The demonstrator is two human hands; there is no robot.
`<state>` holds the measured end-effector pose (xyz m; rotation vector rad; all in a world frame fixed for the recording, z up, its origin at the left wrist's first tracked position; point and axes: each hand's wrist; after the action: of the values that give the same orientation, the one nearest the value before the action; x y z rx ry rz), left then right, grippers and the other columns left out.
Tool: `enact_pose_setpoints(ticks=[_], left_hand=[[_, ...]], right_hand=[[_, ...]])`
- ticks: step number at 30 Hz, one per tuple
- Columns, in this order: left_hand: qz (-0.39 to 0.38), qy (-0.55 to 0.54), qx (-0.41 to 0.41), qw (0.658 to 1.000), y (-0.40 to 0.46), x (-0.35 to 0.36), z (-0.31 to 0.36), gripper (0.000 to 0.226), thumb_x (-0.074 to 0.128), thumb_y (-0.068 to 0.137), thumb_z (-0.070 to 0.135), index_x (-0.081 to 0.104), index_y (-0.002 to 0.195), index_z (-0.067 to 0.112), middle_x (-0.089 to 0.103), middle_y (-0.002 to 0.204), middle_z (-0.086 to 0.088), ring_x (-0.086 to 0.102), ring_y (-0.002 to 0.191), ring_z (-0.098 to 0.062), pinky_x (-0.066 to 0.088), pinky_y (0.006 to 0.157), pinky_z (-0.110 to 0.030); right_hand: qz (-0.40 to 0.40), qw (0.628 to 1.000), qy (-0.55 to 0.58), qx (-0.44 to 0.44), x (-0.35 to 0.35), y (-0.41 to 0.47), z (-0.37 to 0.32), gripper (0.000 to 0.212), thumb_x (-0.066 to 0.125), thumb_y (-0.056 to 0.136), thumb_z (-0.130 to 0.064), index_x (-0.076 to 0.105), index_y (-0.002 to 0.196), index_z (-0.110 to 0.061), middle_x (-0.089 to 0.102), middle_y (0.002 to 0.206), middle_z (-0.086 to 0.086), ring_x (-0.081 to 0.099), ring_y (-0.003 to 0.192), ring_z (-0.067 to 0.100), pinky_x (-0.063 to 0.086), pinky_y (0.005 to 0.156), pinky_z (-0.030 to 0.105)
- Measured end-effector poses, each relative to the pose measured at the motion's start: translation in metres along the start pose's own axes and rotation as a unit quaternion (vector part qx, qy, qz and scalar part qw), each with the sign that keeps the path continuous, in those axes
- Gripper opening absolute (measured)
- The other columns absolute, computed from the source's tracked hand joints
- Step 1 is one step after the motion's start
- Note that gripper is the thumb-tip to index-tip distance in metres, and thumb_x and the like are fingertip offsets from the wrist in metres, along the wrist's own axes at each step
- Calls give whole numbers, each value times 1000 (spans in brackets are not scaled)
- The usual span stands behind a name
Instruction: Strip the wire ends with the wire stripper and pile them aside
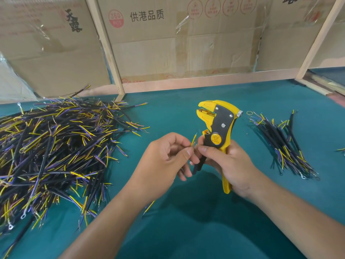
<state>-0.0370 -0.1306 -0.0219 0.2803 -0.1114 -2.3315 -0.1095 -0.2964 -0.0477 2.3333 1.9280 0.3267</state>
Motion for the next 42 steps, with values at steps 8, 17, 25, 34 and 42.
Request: enact_pose_setpoints(ticks=[8, 17, 25, 34, 42], left_hand=[[-13, -32, -4, 999, 0, 1, 1, 7, 57, 99, 8, 56, 99, 2, 75, 85, -12, 63, 55, -20, 52, 51, -26], [-29, -56, -17, 998, 1, 0, -1, 10, 63, 94, 9, 55, 95, 2, 70, 77, -15, 66, 56, -25, 54, 53, -27], [-33, -65, -19, 997, 1, 2, 0, 32, 70, 80, 23, 53, 96, 2, 68, 74, -11, 68, 57, -26, 57, 53, -28], [-38, -86, -21, 995, 1, 2, -1, 30, 68, 83, 23, 53, 98, 2, 68, 76, -11, 69, 59, -27, 57, 54, -28], [-17, -65, -7, 998, 1, 2, -3, 4, 55, 100, 6, 56, 98, 4, 68, 78, -11, 69, 64, -26, 58, 58, -30]], right_hand=[[13, 999, 32, 24, 0, -1, -1, 17, 71, 80, -38, 72, 86, -21, 66, 78, 6, 65, 75, 28, 55, 72, 31], [5, 1000, -7, 10, 1, -4, -2, 10, 64, 88, -24, 73, 82, -26, 67, 74, 1, 64, 73, 16, 56, 75, 28], [-9, 1000, -28, -1, 3, -3, -2, 14, 62, 90, -23, 69, 77, -20, 64, 72, 1, 61, 73, 16, 54, 82, 42], [-27, 998, -48, -4, 1, -3, -1, 18, 66, 89, -29, 64, 80, -14, 62, 73, 2, 58, 76, 19, 50, 85, 53], [16, 1000, -26, 0, 4, -3, -2, 14, 66, 78, -38, 66, 75, -24, 61, 75, 2, 57, 76, 19, 51, 86, 54]])
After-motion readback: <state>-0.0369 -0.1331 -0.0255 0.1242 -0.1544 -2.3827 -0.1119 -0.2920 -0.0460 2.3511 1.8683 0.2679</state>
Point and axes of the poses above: each hand's wrist, its own y-axis towards the middle knuckle, its own x-axis out of the palm, z = x × y
